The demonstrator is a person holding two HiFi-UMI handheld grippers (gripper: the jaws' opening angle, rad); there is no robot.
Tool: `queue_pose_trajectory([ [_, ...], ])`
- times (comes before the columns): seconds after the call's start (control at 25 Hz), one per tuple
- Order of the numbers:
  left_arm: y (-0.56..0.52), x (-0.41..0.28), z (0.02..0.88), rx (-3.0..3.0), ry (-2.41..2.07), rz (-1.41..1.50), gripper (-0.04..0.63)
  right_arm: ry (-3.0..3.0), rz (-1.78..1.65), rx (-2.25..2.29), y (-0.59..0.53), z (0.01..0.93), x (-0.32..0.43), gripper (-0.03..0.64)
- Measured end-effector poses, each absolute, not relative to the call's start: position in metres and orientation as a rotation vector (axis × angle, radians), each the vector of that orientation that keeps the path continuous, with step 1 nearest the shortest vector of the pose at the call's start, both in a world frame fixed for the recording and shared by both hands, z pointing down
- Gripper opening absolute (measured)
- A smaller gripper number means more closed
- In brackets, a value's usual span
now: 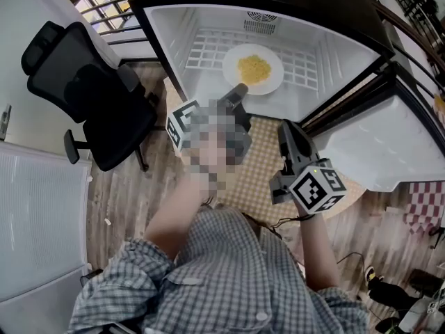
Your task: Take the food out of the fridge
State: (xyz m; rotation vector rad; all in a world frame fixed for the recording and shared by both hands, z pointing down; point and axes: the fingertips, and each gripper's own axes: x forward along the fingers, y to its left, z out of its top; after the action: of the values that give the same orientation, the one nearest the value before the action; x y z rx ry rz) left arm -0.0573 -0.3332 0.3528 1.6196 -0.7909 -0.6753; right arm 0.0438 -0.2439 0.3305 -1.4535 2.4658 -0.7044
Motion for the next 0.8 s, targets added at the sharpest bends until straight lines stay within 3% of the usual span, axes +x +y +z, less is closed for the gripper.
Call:
queue_pose_trajectory([
  [0.36,-0.321,-0.062,0.361,1.608,-0.735,-0.675,0.021,2.167,-1.086,-1.229,-0.28,0.355,0.035,0.024],
  [0.48,-0.319,-0.063,0.361,1.615,-0.725,-0.669,0.021,2.117,-1.131,-1.158,-0.288,0.357,0.028,0.084],
  [0.8,-0.31,-0.06,0.362,1.638,-0.681,-0.654,0.021,2.023,-1.168,-1.126,-0.302,0.361,0.03,0.084],
])
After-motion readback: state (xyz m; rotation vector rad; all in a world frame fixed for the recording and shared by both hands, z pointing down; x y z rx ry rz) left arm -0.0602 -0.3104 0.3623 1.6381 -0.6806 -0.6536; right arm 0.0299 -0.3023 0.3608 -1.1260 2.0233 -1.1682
